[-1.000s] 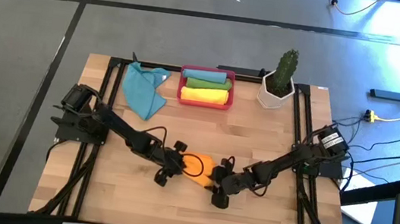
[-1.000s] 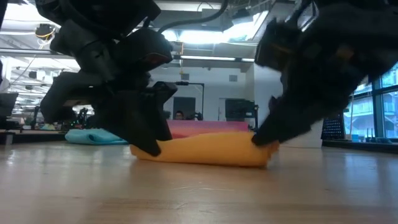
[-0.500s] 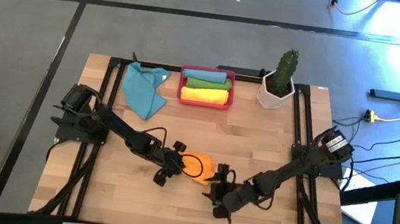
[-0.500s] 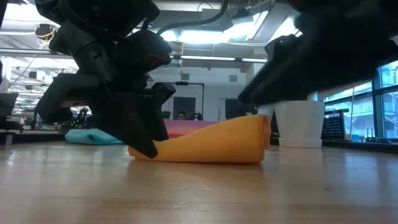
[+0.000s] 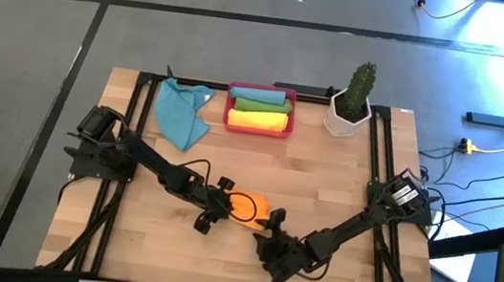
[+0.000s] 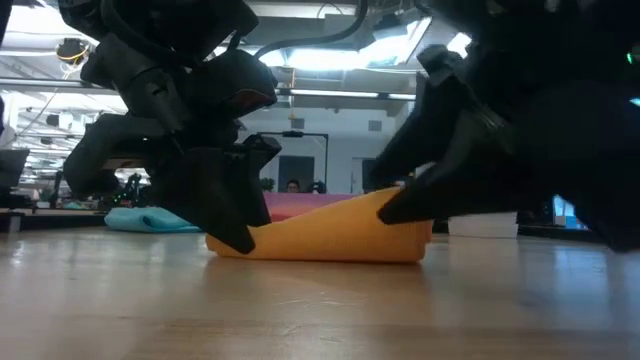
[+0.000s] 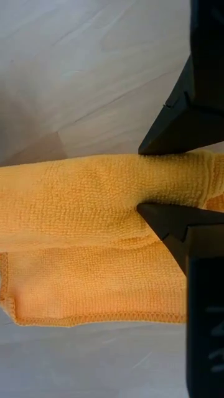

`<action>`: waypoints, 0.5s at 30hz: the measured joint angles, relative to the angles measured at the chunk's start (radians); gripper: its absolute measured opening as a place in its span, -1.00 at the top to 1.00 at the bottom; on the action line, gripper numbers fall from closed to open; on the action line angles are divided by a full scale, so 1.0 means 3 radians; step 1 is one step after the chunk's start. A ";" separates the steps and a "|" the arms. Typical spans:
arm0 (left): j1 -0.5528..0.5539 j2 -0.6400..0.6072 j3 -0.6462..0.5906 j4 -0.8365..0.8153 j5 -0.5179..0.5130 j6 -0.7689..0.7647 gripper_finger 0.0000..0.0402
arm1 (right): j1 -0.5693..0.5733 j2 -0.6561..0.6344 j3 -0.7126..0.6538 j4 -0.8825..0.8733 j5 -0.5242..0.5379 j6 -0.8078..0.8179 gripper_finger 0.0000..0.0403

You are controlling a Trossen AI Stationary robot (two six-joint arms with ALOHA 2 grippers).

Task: Roll microfiber towels into tight, uniform cylinder then place into a basket
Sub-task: Roll the orange towel

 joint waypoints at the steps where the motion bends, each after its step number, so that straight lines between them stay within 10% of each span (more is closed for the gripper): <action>1: 0.0000 0.0000 0.0000 0.0000 0.0000 0.0000 0.37 | -0.0001 0.0003 0.0034 -0.0032 0.0002 0.0013 -0.13; 15: 0.0000 0.0003 -0.0003 0.0002 -0.0005 0.0004 0.37 | -0.0155 0.0010 0.0033 -0.0255 -0.0203 0.0266 -0.10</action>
